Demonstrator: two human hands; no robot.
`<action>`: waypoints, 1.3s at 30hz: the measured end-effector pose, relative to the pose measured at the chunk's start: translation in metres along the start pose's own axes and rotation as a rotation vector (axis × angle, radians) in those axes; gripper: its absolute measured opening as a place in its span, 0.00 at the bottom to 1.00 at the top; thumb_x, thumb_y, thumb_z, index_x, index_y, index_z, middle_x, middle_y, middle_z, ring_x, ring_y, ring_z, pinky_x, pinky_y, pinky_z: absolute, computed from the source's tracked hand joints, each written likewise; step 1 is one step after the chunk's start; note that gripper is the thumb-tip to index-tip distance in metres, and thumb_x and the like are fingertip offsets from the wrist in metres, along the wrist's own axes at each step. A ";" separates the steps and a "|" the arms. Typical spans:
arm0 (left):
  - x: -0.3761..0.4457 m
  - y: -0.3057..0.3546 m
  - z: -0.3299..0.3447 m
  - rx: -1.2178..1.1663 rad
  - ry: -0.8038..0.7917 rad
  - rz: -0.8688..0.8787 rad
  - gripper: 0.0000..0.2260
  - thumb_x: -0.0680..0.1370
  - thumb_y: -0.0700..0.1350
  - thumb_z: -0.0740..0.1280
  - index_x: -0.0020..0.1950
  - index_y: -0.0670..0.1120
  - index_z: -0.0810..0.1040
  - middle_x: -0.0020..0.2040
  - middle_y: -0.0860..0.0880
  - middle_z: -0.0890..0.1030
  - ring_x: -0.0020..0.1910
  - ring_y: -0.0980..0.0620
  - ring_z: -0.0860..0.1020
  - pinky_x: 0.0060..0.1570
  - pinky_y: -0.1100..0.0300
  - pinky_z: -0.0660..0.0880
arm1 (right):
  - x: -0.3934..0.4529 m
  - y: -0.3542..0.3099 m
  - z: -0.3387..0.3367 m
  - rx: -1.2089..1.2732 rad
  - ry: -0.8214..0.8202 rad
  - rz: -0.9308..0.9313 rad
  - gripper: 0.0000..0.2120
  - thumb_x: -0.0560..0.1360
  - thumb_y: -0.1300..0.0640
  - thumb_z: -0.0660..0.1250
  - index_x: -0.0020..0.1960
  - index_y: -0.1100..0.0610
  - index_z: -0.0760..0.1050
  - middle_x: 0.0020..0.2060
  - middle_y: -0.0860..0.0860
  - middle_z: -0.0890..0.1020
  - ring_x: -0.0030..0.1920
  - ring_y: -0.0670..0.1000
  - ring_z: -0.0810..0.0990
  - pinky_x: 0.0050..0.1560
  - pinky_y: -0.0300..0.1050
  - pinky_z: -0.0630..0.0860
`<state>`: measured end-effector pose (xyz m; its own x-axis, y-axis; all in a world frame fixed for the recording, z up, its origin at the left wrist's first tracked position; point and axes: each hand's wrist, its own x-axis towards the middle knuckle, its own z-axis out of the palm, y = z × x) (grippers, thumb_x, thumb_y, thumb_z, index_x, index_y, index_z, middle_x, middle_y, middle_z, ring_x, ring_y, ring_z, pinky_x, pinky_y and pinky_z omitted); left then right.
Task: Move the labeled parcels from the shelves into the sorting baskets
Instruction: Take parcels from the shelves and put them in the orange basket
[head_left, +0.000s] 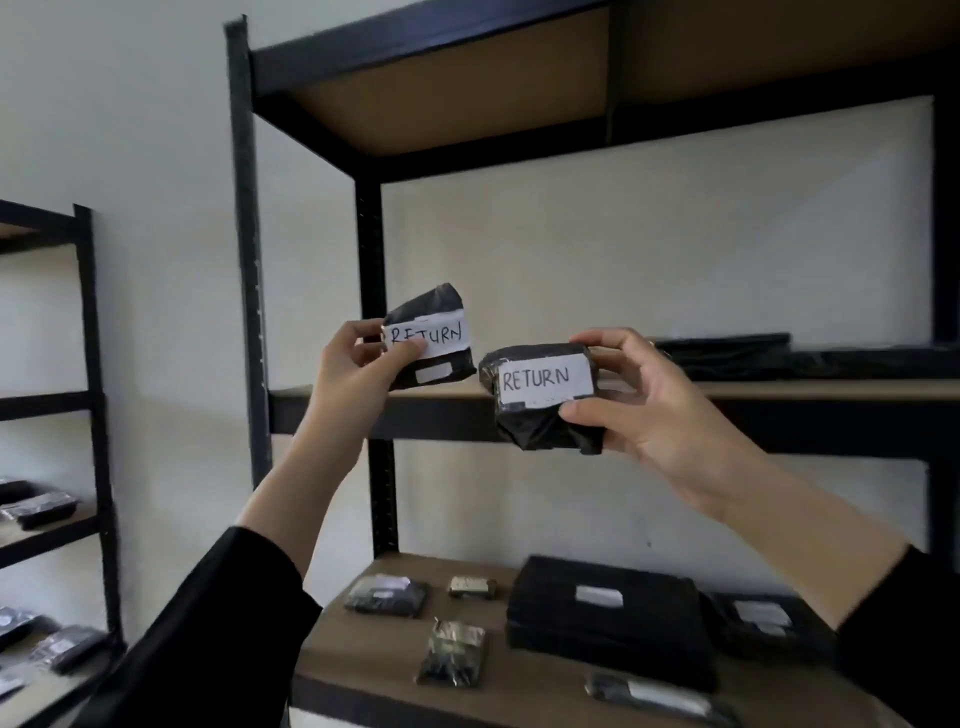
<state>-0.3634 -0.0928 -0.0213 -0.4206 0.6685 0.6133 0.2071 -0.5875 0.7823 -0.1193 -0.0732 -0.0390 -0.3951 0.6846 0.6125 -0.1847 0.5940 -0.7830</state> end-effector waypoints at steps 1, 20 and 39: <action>-0.019 0.000 0.007 -0.026 -0.010 -0.009 0.17 0.71 0.45 0.74 0.57 0.45 0.76 0.53 0.42 0.83 0.48 0.46 0.83 0.51 0.55 0.78 | -0.020 0.000 -0.011 0.000 0.024 0.032 0.22 0.70 0.70 0.69 0.59 0.51 0.73 0.56 0.50 0.79 0.50 0.48 0.82 0.47 0.45 0.82; -0.368 -0.080 0.261 -0.136 -0.640 -0.550 0.14 0.72 0.43 0.73 0.56 0.46 0.76 0.48 0.47 0.84 0.46 0.55 0.83 0.45 0.63 0.79 | -0.387 0.016 -0.261 0.085 0.693 0.698 0.21 0.72 0.77 0.59 0.56 0.54 0.71 0.46 0.58 0.81 0.40 0.50 0.79 0.32 0.40 0.73; -0.476 -0.210 0.540 0.056 -0.779 -0.861 0.15 0.74 0.47 0.72 0.58 0.47 0.75 0.51 0.44 0.82 0.51 0.47 0.81 0.56 0.49 0.77 | -0.469 0.161 -0.503 0.045 1.080 0.933 0.18 0.71 0.73 0.63 0.54 0.55 0.74 0.47 0.57 0.80 0.47 0.56 0.80 0.42 0.48 0.77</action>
<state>0.2699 -0.0416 -0.4187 0.2119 0.9479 -0.2379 0.1642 0.2054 0.9648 0.4885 -0.0861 -0.3978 0.4782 0.8030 -0.3557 -0.2786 -0.2454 -0.9285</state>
